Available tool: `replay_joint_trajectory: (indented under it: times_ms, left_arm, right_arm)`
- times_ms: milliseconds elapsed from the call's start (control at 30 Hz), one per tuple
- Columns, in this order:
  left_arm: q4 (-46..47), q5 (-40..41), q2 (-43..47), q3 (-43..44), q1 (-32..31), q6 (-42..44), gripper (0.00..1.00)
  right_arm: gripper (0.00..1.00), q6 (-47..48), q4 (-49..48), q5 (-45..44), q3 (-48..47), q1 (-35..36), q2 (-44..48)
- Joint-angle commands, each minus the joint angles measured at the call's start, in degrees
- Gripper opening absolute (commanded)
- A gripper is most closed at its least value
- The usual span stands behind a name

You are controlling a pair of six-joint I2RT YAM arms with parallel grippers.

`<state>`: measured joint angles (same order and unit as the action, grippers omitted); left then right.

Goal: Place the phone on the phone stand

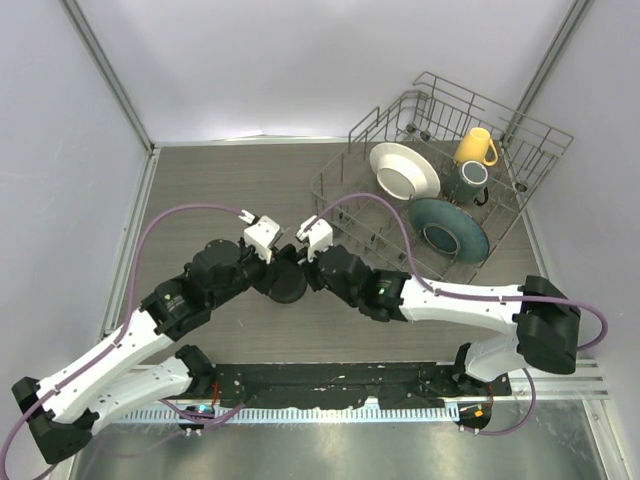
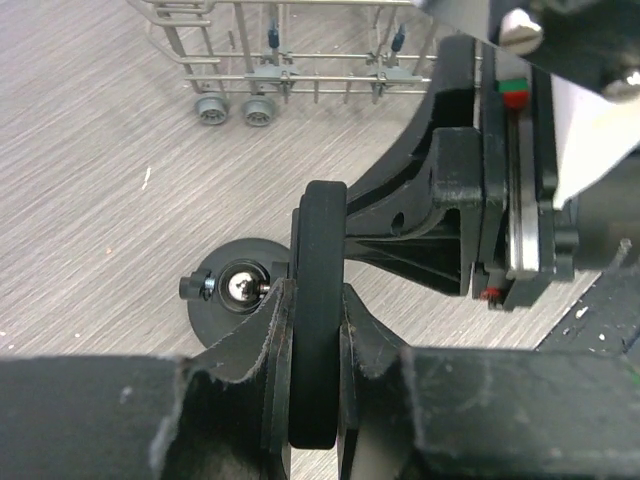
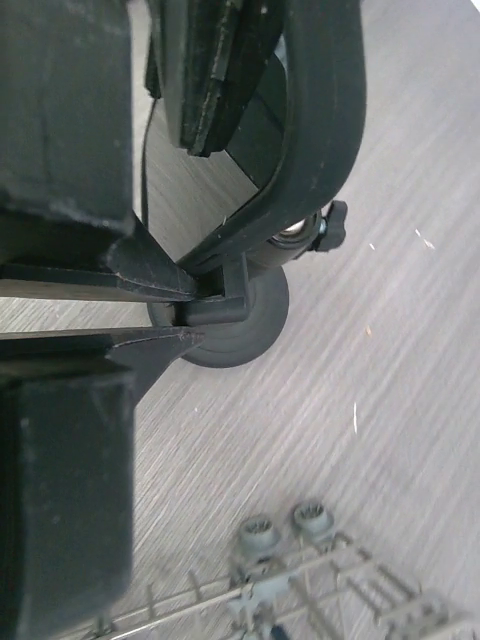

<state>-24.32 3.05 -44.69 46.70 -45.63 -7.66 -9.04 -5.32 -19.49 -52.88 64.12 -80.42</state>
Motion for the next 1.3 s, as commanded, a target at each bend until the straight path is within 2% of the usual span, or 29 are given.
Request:
replay_joint_trajectory:
  times_ms: [0, 100, 300, 367, 467, 567, 700, 733, 767, 800, 867, 900, 933, 967, 1000, 1067, 1100, 1167, 1200, 1267]
  left_arm:
    - [1.29, 30.78, 0.84, -0.47, 0.28, 2.65, 0.00]
    - [-0.47, 33.42, -0.84, 0.32, 0.19, 1.77, 0.00]
    - [1.63, 32.64, -2.95, -0.55, 0.19, 1.42, 0.00]
    - [4.61, 32.38, -2.60, -1.69, -0.16, 0.28, 0.00]
    - [8.14, 32.19, -4.79, -2.57, -1.13, -1.91, 0.00]
    - [8.76, 31.85, -8.47, -2.05, -1.92, -2.45, 0.00]
    - [10.78, 27.20, -7.26, -2.31, -2.19, -1.66, 0.00]
    - [10.43, 23.79, -6.30, -2.31, -2.19, -1.83, 0.00]
    - [9.73, 20.97, -5.68, -1.70, -2.10, -1.92, 0.00]
    - [7.99, 18.51, -3.93, -1.52, -2.19, -2.01, 0.00]
    - [6.48, 11.68, -2.08, -1.35, -2.19, -2.36, 0.00]
    - [4.99, 9.71, 0.28, -1.35, -2.19, -2.18, 0.00]
    - [4.28, 7.08, 1.35, -1.61, -2.19, -2.01, 0.00]
    - [3.84, 1.58, 2.57, -1.87, -2.19, -1.40, 0.00]
    - [3.40, -2.57, 4.50, -2.13, -2.19, -0.70, 0.00]
    - [2.78, -9.35, 6.27, -2.57, -2.19, 0.45, 0.00]
    - [2.52, -12.25, 6.97, -2.58, -2.10, 0.98, 0.00]
    - [1.91, -15.25, 8.47, -2.23, -2.19, 2.12, 0.00]
    - [1.03, -17.61, 8.82, -2.05, -2.19, 3.17, 0.00]
    - [0.06, -20.96, 9.09, -1.09, -2.19, 4.58, 0.00]
  right_arm:
    - [0.01, -5.56, -6.19, -34.15, -2.39, 6.62, 1.41]
    - [0.01, -1.70, -5.40, -44.46, -6.77, 13.72, -1.57]
    - [0.01, -4.75, 1.54, -52.40, -14.08, 20.51, -5.27]
    - [0.01, -11.57, 6.79, -51.62, -14.88, 20.96, -5.36]
    - [0.01, -16.70, 9.10, -50.48, -14.88, 22.71, -6.24]
    - [0.01, -17.15, 7.35, -49.08, -12.34, 24.12, -4.66]
    - [0.01, -16.90, 8.92, -46.62, -9.97, 22.46, -1.41]
    - [0.01, -15.85, 7.45, -43.13, -8.83, 20.54, 1.73]
    - [0.01, -14.18, 5.69, -30.13, -4.99, 16.00, 3.59]
    - [0.01, -11.12, 1.24, -23.12, -2.77, 12.99, 5.87]
    - [0.02, -6.72, -1.00, -5.48, 1.96, 7.81, 11.23]
    - [0.05, -1.13, -1.35, -0.69, 2.95, 6.91, 12.64]
    - [0.11, 1.63, -1.01, 3.88, 3.66, 6.03, 13.79]
    - [0.39, 3.57, -0.14, 8.19, 3.84, 4.98, 15.19]
    - [0.49, 5.42, 3.01, 13.98, 3.32, 2.96, 15.29]
    - [0.65, 6.67, 4.88, 16.75, 1.48, -0.21, 14.77]
    - [0.69, 6.58, 7.41, 22.24, 1.29, -4.22, 14.68]
    - [0.73, 7.01, 7.17, 30.43, 2.51, -7.94, 14.77]
    - [0.73, 7.10, 5.60, 38.56, 3.48, -11.35, 15.38]
    - [0.73, 8.41, 1.64, 45.99, 6.37, -13.48, 15.56]
